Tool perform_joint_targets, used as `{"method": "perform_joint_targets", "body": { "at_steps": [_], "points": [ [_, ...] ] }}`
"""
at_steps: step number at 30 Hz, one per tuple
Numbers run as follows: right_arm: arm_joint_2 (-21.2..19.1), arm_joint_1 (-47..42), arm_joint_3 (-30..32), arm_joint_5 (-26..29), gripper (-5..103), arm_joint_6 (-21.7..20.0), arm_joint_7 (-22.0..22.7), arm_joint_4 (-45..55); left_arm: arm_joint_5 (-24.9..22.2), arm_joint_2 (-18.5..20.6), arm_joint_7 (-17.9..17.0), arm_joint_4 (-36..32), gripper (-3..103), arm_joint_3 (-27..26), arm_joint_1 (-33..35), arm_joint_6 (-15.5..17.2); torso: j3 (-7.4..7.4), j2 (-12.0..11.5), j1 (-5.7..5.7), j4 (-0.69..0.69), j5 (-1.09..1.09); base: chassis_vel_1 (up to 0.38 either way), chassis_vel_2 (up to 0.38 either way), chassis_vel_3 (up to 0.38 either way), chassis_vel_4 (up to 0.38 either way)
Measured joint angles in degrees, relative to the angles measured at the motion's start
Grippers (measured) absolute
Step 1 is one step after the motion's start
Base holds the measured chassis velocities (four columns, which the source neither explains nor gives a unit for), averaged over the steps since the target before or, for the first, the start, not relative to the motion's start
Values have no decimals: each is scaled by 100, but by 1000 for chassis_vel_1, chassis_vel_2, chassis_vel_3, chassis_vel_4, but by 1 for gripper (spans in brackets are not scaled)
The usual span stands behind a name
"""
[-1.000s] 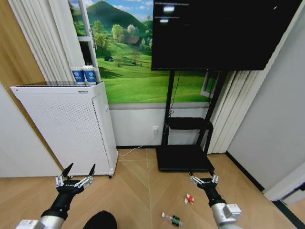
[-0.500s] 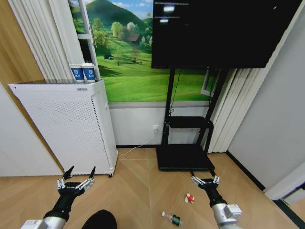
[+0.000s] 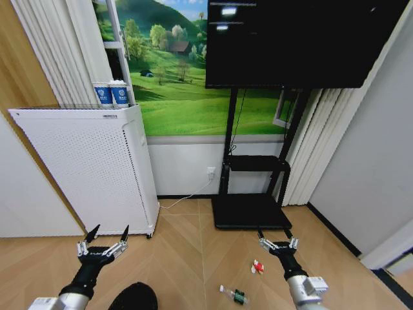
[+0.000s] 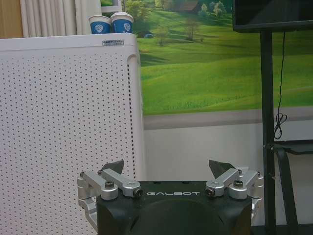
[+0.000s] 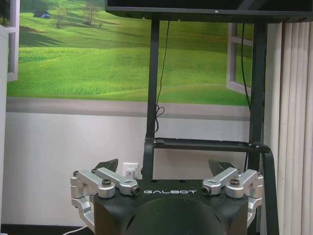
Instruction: Pick up the trash bin and place the garbage on the floor into it.
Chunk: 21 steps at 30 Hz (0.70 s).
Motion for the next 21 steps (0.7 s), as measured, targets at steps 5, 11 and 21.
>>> {"method": "perform_joint_targets", "body": {
  "at_steps": [5,11,21],
  "points": [
    [5,-1,10,0,100,12,3,1,23,2,4,15,98,8,-2,-8,-98,-155,-57,0,0,0,0,0,0],
    [19,-10,9,-3,100,21,3,0,28,2,7,14,98,15,-2,-9,-178,-289,-112,0,0,0,0,0,0],
    [18,-36,14,-9,100,35,2,2,47,13,24,31,98,36,-1,-10,-321,-515,-194,0,0,0,0,0,0]
  ]
}}
